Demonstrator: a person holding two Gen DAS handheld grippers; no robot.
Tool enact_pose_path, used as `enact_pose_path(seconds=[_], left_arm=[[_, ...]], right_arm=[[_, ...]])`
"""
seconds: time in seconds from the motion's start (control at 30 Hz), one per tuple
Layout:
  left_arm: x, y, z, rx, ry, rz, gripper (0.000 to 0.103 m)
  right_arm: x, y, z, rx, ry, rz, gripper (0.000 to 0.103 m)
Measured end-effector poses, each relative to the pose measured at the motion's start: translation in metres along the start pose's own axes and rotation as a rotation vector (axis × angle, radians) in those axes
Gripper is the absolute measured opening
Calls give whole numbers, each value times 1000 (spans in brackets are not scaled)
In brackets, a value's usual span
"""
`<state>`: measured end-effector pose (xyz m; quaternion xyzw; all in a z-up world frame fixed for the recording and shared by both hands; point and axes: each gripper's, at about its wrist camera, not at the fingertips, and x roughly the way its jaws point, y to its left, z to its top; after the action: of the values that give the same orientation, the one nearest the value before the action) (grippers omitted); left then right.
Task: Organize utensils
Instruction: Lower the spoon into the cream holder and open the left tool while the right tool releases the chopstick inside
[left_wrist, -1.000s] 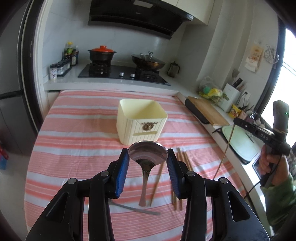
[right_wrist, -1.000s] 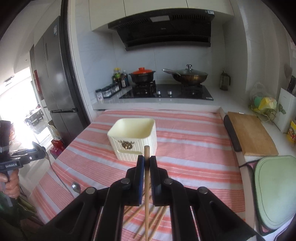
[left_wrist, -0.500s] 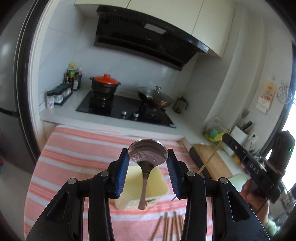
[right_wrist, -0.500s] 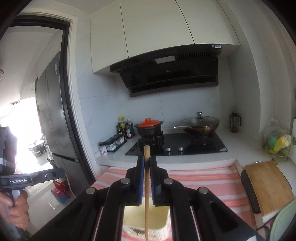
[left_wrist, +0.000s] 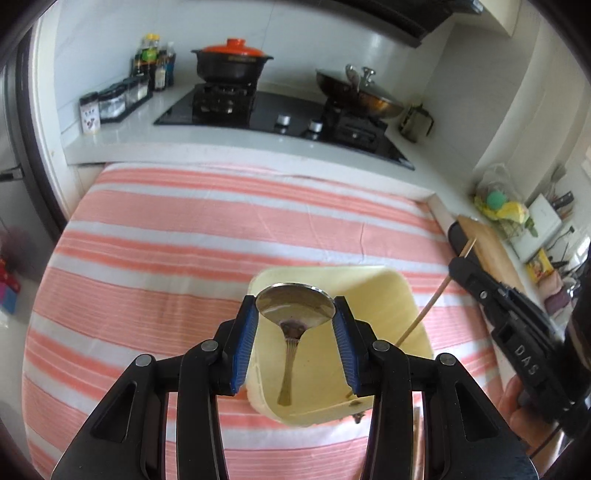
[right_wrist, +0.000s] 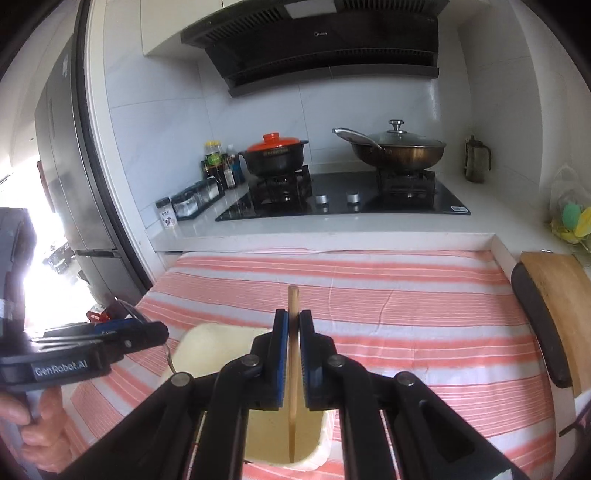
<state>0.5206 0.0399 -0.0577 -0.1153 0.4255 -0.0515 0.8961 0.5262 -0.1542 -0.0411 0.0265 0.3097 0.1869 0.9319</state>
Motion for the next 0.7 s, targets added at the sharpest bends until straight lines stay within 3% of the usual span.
enact_pose_path(seconds=[0.07, 0.13, 0.17, 0.37, 0.53, 0.67, 0.7], left_arm=[[5, 4, -3, -8, 3, 16, 43], [-4, 10, -4, -24, -17, 18, 43], [-12, 14, -4, -31, -36, 14, 44], [-84, 41, -24, -35, -123, 18, 46], [-160, 59, -102, 23, -192, 60, 70], [-199, 71, -187, 25, -215, 78, 91], [-203, 72, -207, 26, -213, 92, 93]], right_arm=[[7, -4, 0, 25, 37, -7, 10], [5, -9, 1, 59, 49, -16, 26], [-2, -10, 2, 70, 35, -13, 30], [-81, -7, -3, 37, -32, -10, 36], [-175, -10, -54, 44, -49, 23, 48], [-251, -9, -122, -8, -119, -70, 51], [-266, -8, -140, -23, -134, -107, 56]])
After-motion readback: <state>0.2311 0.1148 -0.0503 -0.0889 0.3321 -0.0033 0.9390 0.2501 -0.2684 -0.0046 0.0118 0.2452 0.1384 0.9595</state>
